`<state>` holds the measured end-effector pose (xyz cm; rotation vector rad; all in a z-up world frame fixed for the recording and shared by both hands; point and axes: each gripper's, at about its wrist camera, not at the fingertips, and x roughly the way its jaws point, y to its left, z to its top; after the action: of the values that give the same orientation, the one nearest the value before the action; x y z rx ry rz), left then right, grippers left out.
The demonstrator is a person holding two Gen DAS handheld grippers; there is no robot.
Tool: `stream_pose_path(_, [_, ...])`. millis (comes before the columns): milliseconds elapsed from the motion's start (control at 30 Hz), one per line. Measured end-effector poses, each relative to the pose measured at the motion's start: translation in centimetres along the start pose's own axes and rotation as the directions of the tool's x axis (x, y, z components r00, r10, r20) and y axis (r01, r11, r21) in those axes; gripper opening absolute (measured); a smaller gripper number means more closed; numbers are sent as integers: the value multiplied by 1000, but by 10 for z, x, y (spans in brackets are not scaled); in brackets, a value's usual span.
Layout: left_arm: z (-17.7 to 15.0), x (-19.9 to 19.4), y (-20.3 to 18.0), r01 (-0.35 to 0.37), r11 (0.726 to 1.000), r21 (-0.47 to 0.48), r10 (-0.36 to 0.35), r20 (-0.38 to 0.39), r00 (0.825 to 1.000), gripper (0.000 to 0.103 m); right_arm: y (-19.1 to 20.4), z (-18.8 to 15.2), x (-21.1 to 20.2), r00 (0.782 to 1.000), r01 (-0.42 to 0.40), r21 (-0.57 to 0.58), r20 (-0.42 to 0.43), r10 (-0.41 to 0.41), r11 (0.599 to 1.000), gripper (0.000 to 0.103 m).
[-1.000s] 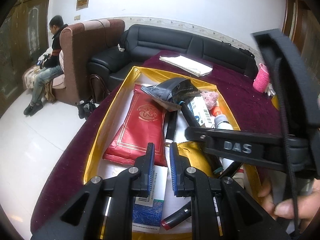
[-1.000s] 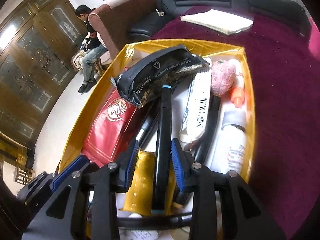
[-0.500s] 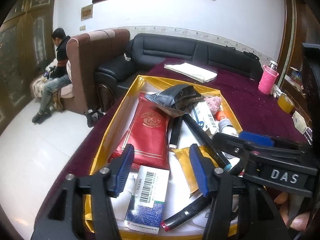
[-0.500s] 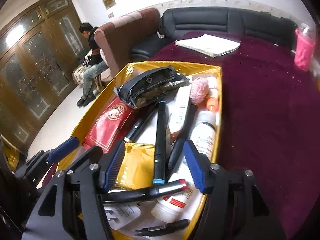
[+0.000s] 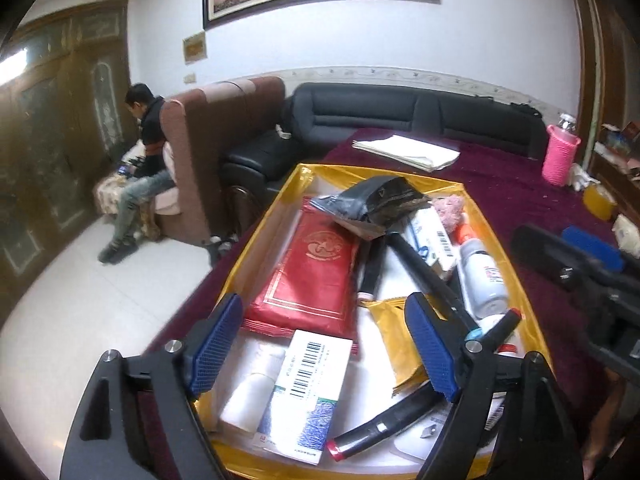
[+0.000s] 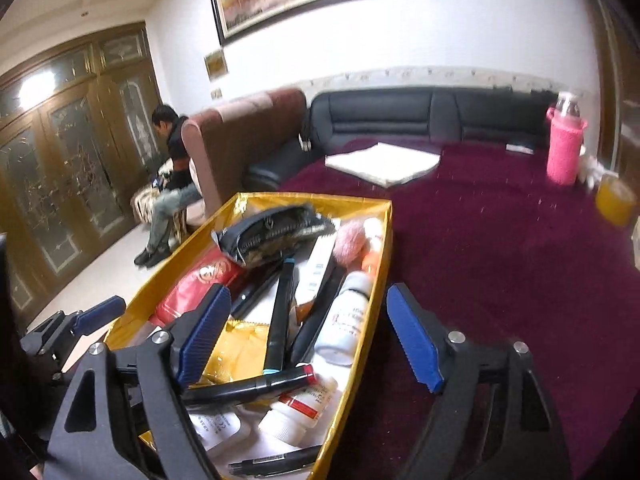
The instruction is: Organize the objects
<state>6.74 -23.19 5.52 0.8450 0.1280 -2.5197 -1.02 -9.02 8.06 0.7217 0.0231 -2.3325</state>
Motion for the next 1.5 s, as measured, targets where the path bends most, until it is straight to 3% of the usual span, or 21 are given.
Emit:
stream_pose_path(100, [0,2,-3,-46,999,25,46,-8,999,87,3,0,-5,1000,10,-31,28,-9,999,82])
stream_pose_path(267, [-2,-3,4,-15,1000,13,14,19,1000,89,6,0,-7,999,3,-60,52,0,998,82])
stream_pose_path(333, [-1,-5,7,-20,1000,-3,20,33,999,95,7,0,-7,998,-3,-63,59,7,998,82])
stream_pose_path(533, [4,4,8,-65,998,4,65,-22,998,95,8,-1,-7,997,3,-70,72,2,998,82])
stream_pose_path(667, [2,1,4,-128,991,47,127,17,992,95,8,-2,-8,996,2,-72,86,4,997,82])
stream_pose_path(1000, [-1,-6,-1,-110,989,95,106,49,993,95,8,-2,-4,997,-4,-86,79,11,996,82])
stream_pose_path(1500, [-3,-11,1,-104,991,89,98,60,993,95,7,-2,-3,997,3,-81,76,3,997,82])
